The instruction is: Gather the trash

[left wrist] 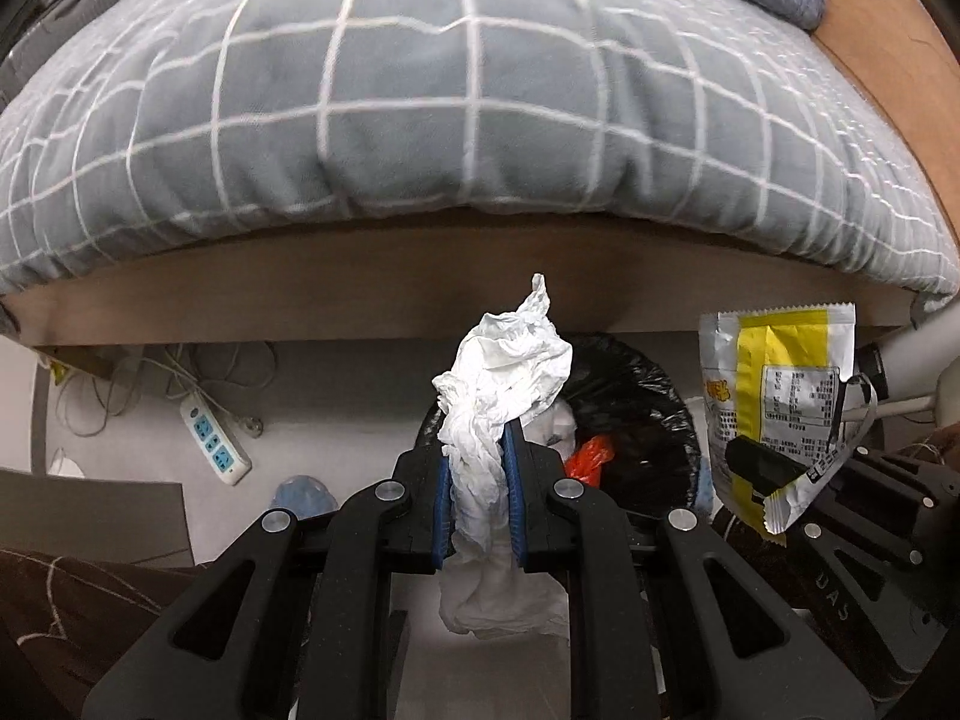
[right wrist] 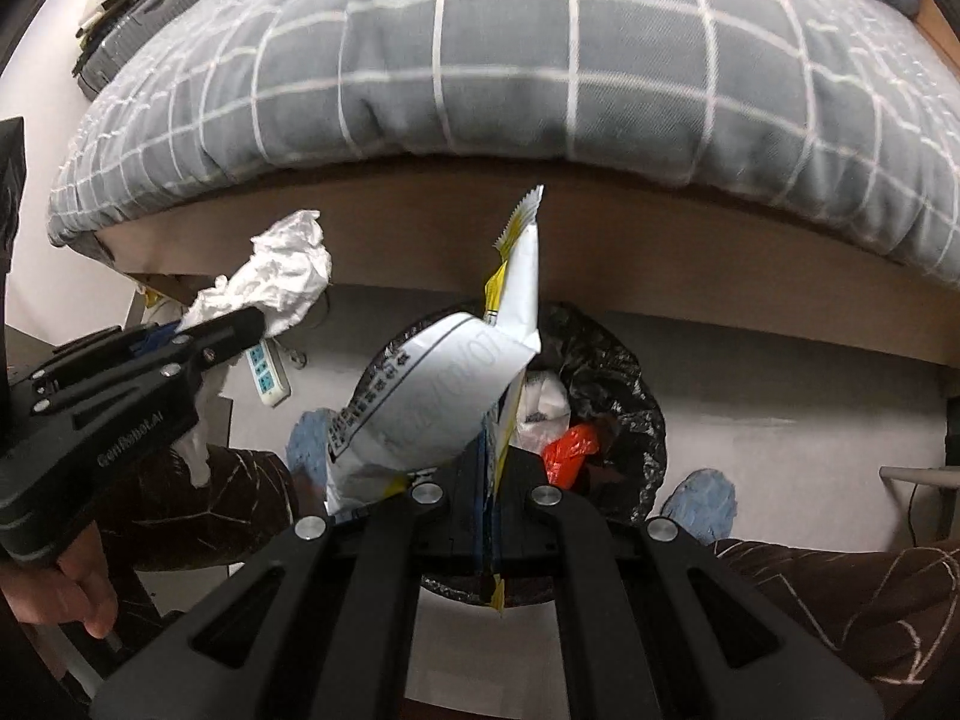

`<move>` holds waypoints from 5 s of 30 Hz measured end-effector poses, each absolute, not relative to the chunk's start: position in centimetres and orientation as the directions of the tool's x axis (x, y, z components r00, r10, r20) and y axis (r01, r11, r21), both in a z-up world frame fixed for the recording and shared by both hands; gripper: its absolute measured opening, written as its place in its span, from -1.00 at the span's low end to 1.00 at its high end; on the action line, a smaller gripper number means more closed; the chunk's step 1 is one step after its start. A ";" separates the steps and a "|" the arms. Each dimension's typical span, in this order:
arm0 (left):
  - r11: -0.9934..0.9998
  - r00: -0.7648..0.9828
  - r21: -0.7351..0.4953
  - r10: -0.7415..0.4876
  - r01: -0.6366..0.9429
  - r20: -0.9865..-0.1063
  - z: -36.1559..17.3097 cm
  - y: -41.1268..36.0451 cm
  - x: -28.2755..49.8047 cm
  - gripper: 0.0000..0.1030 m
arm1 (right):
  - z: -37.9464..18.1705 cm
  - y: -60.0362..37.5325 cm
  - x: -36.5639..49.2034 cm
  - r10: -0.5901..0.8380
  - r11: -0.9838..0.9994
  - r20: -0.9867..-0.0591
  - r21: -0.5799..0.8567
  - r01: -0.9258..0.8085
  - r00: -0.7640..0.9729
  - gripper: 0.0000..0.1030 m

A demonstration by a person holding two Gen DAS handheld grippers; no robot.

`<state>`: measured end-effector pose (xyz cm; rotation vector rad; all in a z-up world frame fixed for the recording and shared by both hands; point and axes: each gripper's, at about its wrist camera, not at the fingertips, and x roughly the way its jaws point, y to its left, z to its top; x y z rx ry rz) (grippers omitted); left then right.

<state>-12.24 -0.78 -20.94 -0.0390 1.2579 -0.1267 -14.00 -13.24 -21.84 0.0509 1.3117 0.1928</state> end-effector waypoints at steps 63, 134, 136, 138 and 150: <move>0.986 0.335 -0.073 -0.119 0.148 -0.935 -19.9 -8.0 -11.4 0.38 | -18.2 -23.9 -14.8 -0.027 0.992 -0.897 0.029 0.121 0.440 0.85; 0.996 0.629 -0.037 -0.081 0.082 -0.773 -0.7 -2.6 -18.6 0.89 | 0.5 -19.7 -20.6 -0.032 0.999 -0.728 0.005 0.053 0.685 0.85; 0.996 0.630 -0.038 -0.080 0.081 -0.773 -0.7 -2.6 -18.6 0.89 | 0.5 -19.7 -20.6 -0.032 0.999 -0.728 0.006 0.053 0.685 0.85; 0.996 0.629 -0.037 -0.080 0.081 -0.773 -0.7 -2.6 -18.6 0.89 | 0.4 -19.7 -20.6 -0.032 0.999 -0.729 0.006 0.054 0.684 0.85; 0.997 0.620 -0.044 -0.078 0.070 -0.781 -0.9 -2.3 -18.2 0.89 | -0.1 -19.4 -20.6 -0.032 0.999 -0.733 0.005 0.053 0.679 0.85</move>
